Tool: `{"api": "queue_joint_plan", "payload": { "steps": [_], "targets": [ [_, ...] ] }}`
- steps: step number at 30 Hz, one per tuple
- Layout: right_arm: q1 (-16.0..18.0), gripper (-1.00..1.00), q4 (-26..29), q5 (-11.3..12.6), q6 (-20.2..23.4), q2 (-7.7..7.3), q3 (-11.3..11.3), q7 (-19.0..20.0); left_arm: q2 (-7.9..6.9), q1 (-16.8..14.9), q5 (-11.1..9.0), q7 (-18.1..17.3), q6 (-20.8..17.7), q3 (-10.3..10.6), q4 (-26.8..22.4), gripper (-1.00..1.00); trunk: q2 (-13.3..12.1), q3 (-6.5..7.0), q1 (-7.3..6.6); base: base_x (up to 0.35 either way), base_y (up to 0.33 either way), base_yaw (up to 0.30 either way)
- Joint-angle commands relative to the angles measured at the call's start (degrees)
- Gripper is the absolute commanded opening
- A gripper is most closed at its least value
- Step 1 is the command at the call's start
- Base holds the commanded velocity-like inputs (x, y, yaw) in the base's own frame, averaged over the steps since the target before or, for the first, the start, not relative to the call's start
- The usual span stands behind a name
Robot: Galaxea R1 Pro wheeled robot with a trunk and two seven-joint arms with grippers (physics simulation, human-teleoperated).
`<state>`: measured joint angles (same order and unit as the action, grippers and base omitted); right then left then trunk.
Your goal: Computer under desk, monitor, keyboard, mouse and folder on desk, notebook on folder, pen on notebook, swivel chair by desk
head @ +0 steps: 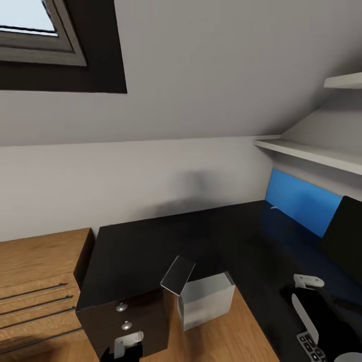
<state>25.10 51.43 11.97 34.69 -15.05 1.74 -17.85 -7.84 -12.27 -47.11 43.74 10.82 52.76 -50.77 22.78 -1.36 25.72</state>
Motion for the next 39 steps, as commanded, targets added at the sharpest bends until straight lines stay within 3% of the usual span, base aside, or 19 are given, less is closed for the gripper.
{"api": "queue_joint_plan", "payload": {
  "steps": [1,7,13,19,39],
  "targets": [
    [0.04,-1.00,0.03,0.75,-0.27,-0.01,-0.05,-0.26,-0.07,-0.12,-0.57,0.29,0.38,0.40,-0.06,1.00,0.14,-0.14,0.06,0.149,0.000,0.000],
    [0.51,-1.00,-2.89,0.74,-2.17,-0.07,-0.11,-0.29,-0.04,-0.12,-0.59,0.29,0.28,0.58,-0.03,1.00,0.14,-0.14,0.06,0.054,0.000,0.000],
    [9.62,-1.00,-19.89,0.83,-4.80,-1.33,-0.07,-0.34,0.02,-0.12,-0.62,0.37,0.34,2.36,-0.03,1.00,0.14,-0.14,0.06,0.005,0.000,0.000],
    [12.26,-1.00,-25.53,0.80,-6.82,-2.02,-0.04,-0.38,-0.06,-0.12,-0.64,0.38,0.38,2.59,0.00,1.00,0.14,-0.14,0.06,0.000,0.000,0.000],
    [12.59,-1.00,-26.74,0.86,-6.75,-2.64,-0.05,-0.43,-0.15,-0.12,-0.59,0.47,0.49,2.55,0.03,1.00,0.14,-0.14,0.06,-0.073,-0.009,0.000]
  ]
}}
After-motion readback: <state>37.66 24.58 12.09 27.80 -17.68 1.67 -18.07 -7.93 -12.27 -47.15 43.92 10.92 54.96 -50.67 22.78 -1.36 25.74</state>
